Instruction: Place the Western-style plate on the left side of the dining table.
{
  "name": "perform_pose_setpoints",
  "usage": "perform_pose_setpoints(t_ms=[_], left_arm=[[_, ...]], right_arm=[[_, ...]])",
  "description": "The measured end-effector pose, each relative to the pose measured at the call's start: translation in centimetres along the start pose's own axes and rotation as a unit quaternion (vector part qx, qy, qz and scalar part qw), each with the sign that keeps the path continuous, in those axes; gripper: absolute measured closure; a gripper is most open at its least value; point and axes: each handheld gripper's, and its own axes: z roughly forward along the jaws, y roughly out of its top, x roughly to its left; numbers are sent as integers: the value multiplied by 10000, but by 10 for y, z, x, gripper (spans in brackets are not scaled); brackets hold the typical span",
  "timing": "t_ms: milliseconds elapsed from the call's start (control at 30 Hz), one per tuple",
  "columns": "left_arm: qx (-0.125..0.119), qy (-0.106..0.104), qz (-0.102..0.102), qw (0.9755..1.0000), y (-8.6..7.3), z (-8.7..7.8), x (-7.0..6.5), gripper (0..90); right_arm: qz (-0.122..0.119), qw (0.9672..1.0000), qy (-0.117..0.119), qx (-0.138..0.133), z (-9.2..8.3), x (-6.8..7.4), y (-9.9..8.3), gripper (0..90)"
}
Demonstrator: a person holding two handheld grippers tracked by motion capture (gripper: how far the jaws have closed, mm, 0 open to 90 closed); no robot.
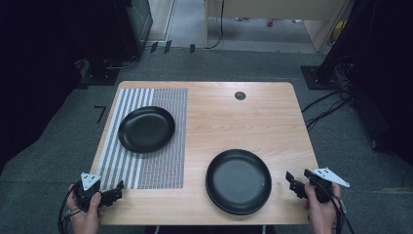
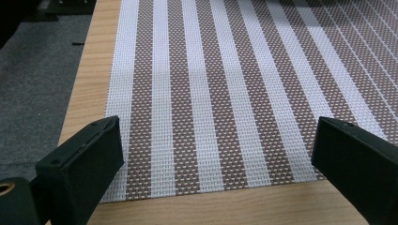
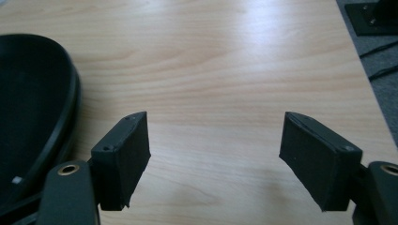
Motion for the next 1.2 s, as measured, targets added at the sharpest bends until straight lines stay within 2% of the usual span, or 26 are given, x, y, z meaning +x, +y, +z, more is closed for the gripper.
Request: perform_pose_setpoints(t_ms=[100,267,433,567,1200], left_arm=[[57,2,24,10000,-1,2,0,24],[22,13,60,10000,-3,2,-1,24],[-19,12,65,10000,-4,2,-1,18],[-19,8,67,10000,-4,2,-1,18],[-17,5,65,10000,-4,2,-1,18]], right_arm=[[29,9999,-29,103,2,-6,-4,242],[-135,9990,-185,377,9,-7,-11,240],[-329,9984,-268,369,11,-5,-13,241],[-601,9964,-416,418,13,0,-14,223],[-631,9963,-379,442,14,1,-14,195]])
